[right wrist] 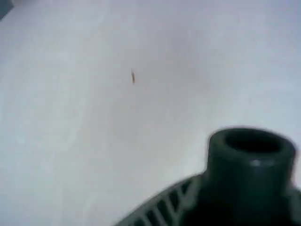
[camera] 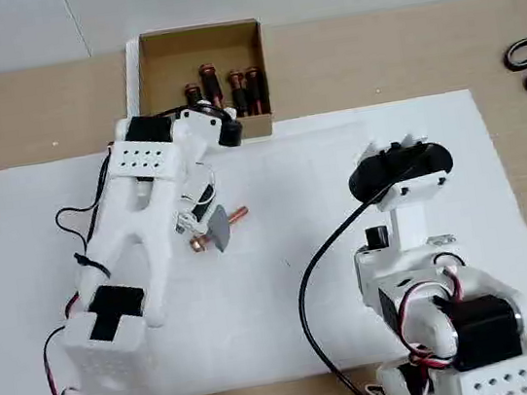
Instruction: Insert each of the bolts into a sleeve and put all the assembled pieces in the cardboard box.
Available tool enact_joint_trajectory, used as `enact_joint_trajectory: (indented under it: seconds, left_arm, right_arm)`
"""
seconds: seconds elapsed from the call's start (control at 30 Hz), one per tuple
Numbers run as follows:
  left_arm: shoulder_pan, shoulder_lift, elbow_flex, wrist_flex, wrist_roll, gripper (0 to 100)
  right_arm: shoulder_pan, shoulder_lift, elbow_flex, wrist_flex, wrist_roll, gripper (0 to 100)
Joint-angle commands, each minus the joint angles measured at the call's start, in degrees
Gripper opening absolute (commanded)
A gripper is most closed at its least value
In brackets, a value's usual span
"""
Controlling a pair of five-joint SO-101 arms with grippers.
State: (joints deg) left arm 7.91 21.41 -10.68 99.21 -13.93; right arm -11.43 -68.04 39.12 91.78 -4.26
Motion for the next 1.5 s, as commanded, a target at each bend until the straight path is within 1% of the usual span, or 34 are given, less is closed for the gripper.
enact_joint_trajectory:
  seconds: [0.0,0.13,0.27,0.33,0.47,0.57,0.87,1.1,1.23,1.3,1.4,1.47]
  left_arm:
    - [-0.53,-1.32,0.13,-0.35,-0.70,25]
    - [-1.41,4.66,-0.92,-1.76,-0.70,25]
    - [-1.93,8.62,-4.18,-1.76,-0.70,17]
    - [-1.93,9.85,-6.46,-1.76,-0.79,15]
    - [-1.32,10.02,-10.07,-1.49,-0.70,15]
    - [-0.53,10.46,-12.62,0.35,-0.70,15]
    - [0.18,10.81,-12.62,0.35,-0.70,15]
    - [1.23,17.76,-13.05,0.35,-0.70,15]
    - [1.32,18.90,-13.05,0.35,-0.70,15]
    - [1.32,18.90,-13.05,0.35,-0.70,12]
    - [1.32,18.64,-13.05,0.35,-0.44,4]
    - [1.32,18.55,-13.05,0.53,-0.44,3]
  right_arm:
    - [0.13,-0.13,-0.18,-0.48,-0.62,0.2]
    - [0.13,-0.13,-0.18,-0.48,-0.62,0.2]
    - [0.13,-0.13,-0.18,-0.48,-0.62,0.2]
    - [0.13,-0.13,-0.18,-0.48,-0.62,0.2]
    - [0.13,-0.13,-0.18,-0.48,-0.62,0.2]
    - [0.13,-0.13,-0.18,-0.48,-0.62,0.2]
    - [0.13,-0.31,-0.18,-0.48,-0.62,0.2]
    - [0.13,-0.13,-0.18,-0.48,-0.62,0.2]
    - [0.13,-0.13,-0.18,-0.48,-0.62,0.2]
    - [0.13,-0.13,-0.18,-0.48,-0.62,0.2]
    - [0.13,-0.13,-0.18,-0.48,-0.62,0.2]
    - [0.13,-0.13,-0.09,-0.48,-0.62,0.2]
